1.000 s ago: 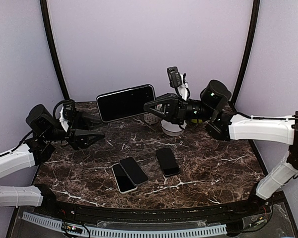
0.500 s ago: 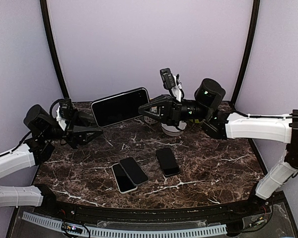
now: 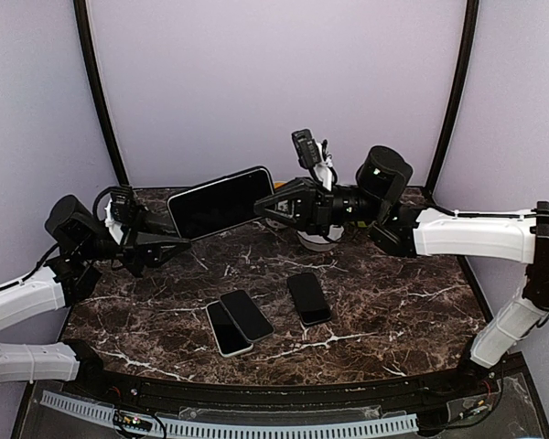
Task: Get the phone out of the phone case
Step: Remove the bottom left corner of the phone case.
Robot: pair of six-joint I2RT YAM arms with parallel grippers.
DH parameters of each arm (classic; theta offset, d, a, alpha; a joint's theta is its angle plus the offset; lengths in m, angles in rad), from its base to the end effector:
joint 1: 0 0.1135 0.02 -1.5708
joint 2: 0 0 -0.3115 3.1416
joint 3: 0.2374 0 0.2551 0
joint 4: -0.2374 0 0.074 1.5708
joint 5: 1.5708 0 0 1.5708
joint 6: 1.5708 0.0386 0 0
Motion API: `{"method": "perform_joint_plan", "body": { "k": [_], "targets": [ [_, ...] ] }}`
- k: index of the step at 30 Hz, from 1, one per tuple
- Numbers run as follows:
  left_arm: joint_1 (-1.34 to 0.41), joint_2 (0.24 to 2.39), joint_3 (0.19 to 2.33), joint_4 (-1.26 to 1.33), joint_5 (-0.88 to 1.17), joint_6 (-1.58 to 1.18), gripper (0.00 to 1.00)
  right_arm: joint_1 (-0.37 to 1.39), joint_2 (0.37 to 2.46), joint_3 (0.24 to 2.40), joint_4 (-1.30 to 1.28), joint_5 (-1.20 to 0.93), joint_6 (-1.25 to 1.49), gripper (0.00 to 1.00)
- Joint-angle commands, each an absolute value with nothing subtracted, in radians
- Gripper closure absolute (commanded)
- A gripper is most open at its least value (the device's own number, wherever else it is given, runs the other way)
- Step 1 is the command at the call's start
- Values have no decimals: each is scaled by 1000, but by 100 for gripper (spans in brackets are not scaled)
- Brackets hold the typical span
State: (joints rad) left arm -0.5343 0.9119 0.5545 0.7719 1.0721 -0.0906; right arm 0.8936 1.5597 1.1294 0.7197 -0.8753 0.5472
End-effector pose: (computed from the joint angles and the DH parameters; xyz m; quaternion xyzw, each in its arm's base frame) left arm 0.1266 -0.1143 0.3665 0.5206 0.3642 -0.4869 0.5993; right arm 0.2035 0.3003 0.4043 -0.4280 0.4748 0.6694 0.3786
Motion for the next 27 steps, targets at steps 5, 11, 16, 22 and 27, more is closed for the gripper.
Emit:
{"method": "perform_joint_plan", "body": {
  "k": [5, 11, 16, 22, 27],
  "targets": [
    [-535, 864, 518, 810, 1169, -29, 83, 910, 1587, 1175, 781, -881, 571, 100],
    [-535, 836, 500, 790, 1199, 33, 83, 933, 1604, 1200, 731, -939, 591, 100],
    [-535, 824, 497, 775, 1209, 55, 84, 949, 1609, 1202, 726, -1000, 629, 100],
    [-535, 814, 490, 772, 1233, 69, 87, 966, 1615, 1222, 648, -1032, 612, 100],
    [-535, 812, 490, 768, 1256, 73, 88, 978, 1622, 1243, 598, -1042, 597, 100]
  ]
}}
